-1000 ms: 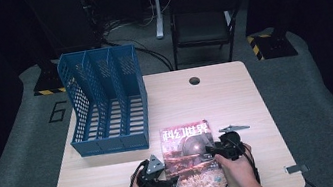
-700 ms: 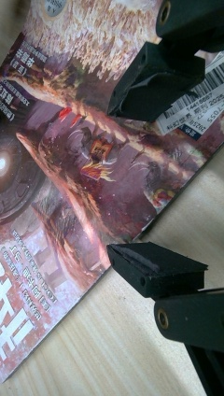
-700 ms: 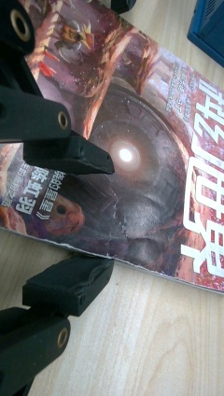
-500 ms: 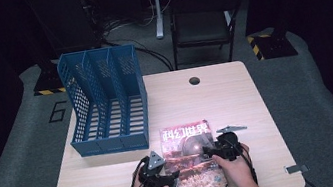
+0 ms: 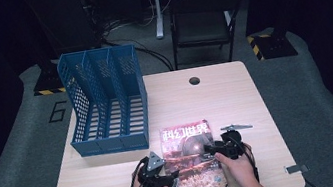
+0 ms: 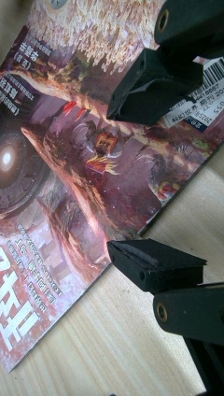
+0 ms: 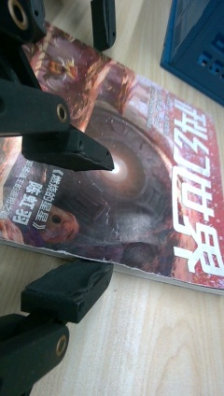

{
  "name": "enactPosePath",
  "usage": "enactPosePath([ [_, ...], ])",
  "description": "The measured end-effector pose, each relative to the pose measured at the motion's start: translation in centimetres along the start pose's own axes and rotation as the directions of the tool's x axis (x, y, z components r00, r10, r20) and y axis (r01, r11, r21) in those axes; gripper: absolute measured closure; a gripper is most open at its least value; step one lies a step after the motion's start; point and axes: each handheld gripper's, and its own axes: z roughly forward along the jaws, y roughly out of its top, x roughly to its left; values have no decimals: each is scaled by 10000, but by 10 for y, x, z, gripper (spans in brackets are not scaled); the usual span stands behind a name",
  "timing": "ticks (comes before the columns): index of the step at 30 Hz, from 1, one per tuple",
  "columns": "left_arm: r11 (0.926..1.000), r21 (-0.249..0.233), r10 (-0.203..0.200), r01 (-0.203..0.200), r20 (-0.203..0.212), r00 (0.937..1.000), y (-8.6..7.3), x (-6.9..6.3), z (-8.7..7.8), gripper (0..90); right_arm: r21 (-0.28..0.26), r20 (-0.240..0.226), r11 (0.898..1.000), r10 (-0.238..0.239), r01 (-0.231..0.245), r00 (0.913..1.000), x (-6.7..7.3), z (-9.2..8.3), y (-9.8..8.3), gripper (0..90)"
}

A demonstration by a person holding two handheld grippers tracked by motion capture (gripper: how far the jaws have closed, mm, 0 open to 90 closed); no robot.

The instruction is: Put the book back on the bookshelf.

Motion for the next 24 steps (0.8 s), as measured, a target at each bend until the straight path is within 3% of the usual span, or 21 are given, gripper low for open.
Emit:
enactPosePath([
  [3, 9999, 79, 146, -147, 41, 9999, -1, 1, -1, 313, -120, -81, 9999, 3, -4, 10000, 1, -2, 1, 432],
  [9, 9999, -71, 74, -73, 60, 10000, -1, 1, 0, 313, -531, -648, 9986, 33, -67, 9979, 3, -11, 4, 450],
  [15, 9999, -94, 74, -74, 28, 10000, -1, 1, 0, 312, -1049, -1399, 9943, 26, -174, 9902, 5, -17, 6, 471],
  [18, 9999, -92, 80, -80, 27, 10000, -1, 1, 0, 313, -1059, -1746, 9937, 178, -368, 9845, 8, -19, 5, 477],
  [21, 9999, -94, 79, -79, 27, 10000, -1, 1, 0, 313, -1040, -1781, 9940, 136, -326, 9839, 10, -19, 5, 477],
  [24, 9999, -92, 83, -83, 26, 10000, -1, 1, 0, 313, -863, -1494, 9962, 0, -131, 9888, 11, -15, 6, 477],
])
